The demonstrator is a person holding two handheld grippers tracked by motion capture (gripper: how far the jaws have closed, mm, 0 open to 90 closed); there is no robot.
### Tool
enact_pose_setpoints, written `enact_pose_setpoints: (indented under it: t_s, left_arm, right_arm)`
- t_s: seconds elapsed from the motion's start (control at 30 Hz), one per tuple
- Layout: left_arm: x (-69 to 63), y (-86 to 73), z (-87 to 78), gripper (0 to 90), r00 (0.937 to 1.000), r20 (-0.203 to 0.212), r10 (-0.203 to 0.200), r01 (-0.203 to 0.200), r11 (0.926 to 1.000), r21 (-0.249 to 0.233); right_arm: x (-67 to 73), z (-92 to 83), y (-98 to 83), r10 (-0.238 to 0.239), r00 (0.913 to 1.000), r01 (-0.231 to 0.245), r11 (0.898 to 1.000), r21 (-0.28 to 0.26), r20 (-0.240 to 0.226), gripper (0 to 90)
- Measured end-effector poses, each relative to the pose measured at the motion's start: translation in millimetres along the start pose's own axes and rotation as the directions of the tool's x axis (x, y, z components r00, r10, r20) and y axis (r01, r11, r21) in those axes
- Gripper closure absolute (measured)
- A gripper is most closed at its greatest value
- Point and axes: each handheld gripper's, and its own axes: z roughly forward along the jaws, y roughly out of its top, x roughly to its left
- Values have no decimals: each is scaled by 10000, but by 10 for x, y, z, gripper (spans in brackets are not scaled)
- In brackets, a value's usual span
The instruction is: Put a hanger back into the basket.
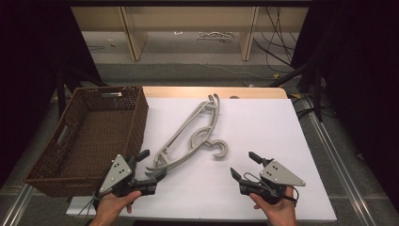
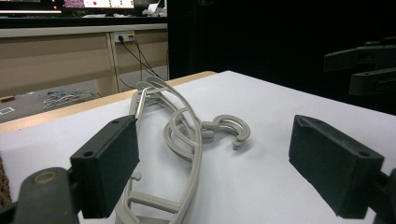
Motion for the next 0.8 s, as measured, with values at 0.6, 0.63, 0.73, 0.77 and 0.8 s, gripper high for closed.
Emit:
enact_pose_setpoints:
  t_s: [0.6,0.63,0.73,0.77,0.8]
  left_arm:
    - [-14,17,76,162,9999,166,-10,7,9998,183]
    - [-15,23,86,162,9999,159,28,-31,9999,170]
    - [-17,33,132,165,9995,264,146,-152,9997,199]
    - [-18,39,147,165,9995,271,183,-191,9994,283]
    - [-15,47,164,166,9993,291,228,-239,9990,385]
  right_arm:
    - [-2,-9,9,-57,9999,56,10000,34,85,231]
    - [-2,-12,9,-18,9999,17,10000,79,126,231]
    - [-18,3,-5,63,9999,-62,10000,-46,128,230]
    - [-27,-6,-1,81,9998,-82,9999,75,169,230]
    - [-35,-12,-1,87,9996,-88,10000,35,281,229]
